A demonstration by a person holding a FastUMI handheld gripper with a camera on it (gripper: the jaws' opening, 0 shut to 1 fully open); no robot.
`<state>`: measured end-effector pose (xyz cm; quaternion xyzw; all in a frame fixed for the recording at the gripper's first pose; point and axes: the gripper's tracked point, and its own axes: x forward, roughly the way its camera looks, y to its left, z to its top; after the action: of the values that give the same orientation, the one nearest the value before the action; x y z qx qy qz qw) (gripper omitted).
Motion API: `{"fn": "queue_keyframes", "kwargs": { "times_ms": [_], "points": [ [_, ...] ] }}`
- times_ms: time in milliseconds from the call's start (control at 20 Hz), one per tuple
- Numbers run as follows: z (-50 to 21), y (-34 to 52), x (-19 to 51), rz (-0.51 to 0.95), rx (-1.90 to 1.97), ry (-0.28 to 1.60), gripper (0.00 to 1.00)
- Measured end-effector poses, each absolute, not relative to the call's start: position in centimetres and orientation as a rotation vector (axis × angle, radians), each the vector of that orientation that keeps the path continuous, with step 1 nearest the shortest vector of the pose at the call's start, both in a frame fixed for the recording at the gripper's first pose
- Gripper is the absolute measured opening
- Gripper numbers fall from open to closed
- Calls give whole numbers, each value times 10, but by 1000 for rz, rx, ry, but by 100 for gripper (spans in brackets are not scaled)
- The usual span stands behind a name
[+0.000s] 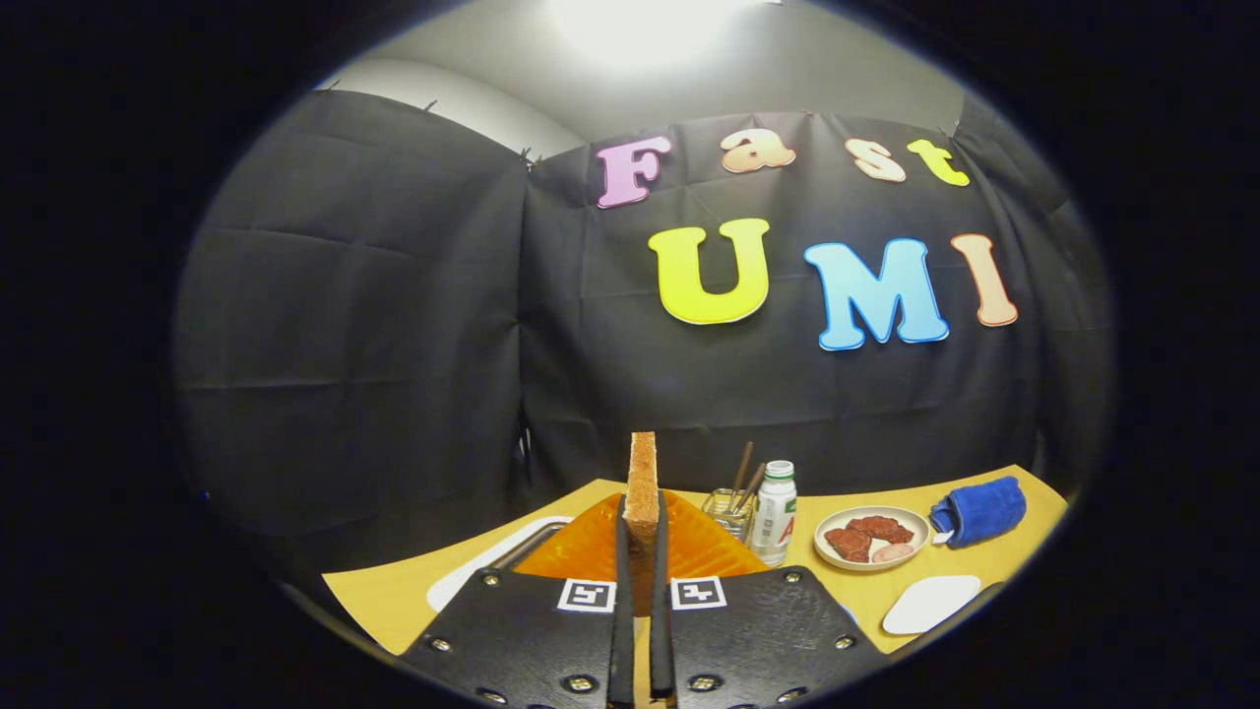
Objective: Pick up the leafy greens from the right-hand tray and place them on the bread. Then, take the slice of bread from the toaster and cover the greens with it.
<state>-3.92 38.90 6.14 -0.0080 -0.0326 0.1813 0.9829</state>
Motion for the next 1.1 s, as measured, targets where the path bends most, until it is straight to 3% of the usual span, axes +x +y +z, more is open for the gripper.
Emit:
{"fn": "queue_keyframes", "kwargs": {
  "times_ms": [550, 1100],
  "points": [
    [-14, 324, -23, 273, -19, 74, 6],
    [-57, 337, -22, 309, -14, 149, 6]
  ]
}}
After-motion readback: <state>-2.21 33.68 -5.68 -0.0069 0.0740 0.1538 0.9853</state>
